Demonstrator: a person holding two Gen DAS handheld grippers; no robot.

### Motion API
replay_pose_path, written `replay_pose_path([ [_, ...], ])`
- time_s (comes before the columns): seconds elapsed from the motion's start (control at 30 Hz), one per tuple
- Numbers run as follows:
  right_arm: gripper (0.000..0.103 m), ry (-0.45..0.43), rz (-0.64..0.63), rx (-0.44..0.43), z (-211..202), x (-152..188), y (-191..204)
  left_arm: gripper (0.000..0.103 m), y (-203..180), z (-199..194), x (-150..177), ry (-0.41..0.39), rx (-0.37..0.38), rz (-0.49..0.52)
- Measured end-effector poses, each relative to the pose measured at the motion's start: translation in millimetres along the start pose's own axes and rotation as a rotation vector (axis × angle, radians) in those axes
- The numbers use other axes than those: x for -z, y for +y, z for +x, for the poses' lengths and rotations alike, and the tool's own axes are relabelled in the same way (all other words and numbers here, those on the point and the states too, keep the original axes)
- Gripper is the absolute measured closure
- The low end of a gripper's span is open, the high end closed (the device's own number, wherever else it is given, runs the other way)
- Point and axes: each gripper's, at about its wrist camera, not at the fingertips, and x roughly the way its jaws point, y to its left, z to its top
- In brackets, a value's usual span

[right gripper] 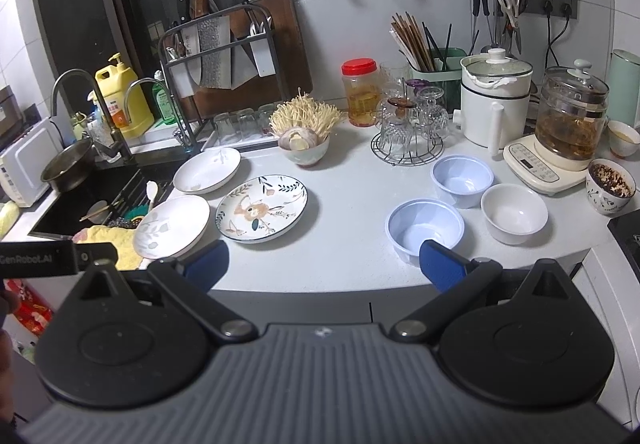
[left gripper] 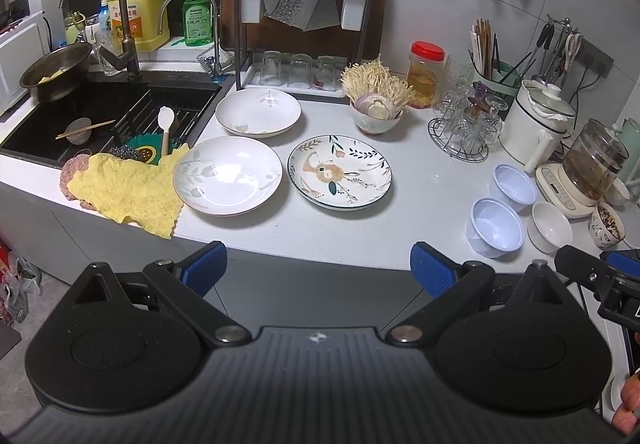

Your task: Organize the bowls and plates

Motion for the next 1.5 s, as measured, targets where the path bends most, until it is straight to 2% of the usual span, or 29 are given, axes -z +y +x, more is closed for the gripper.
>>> replay_pose_path([
  [0.2, 0.0, 0.006, 0.013, 0.01, 0.6, -0.1, -1.2, 0.003, 0.7, -2.1, 0.2, -0.002, -0.01, 0.012],
  [0.53, 0.0, 0.009, 0.008, -0.05, -0.1, -0.5, 4.0, 0.003, 3.9, -11.2, -0.9, -0.015, -0.034, 0.007],
  [0.77, 0.0, 0.012, 0.015, -0.063, -3.0, -1.7, -1.4, 0.003, -5.9, -15.8, 1.0, -0.016, -0.017, 0.011],
  [1.1, 0.0, 0.022, -0.014, -0.08, -2.1, -3.7, -0.1, 0.003, -5.6, -5.0, -1.7, 0.01, 0.001, -0.031],
  [1.5, 0.0, -0.002, 0.016, -0.09, 19.2, -19.0, 11.5, 0.003, 3.8, 16.7, -24.7, -0.006, 0.006, 0.007],
])
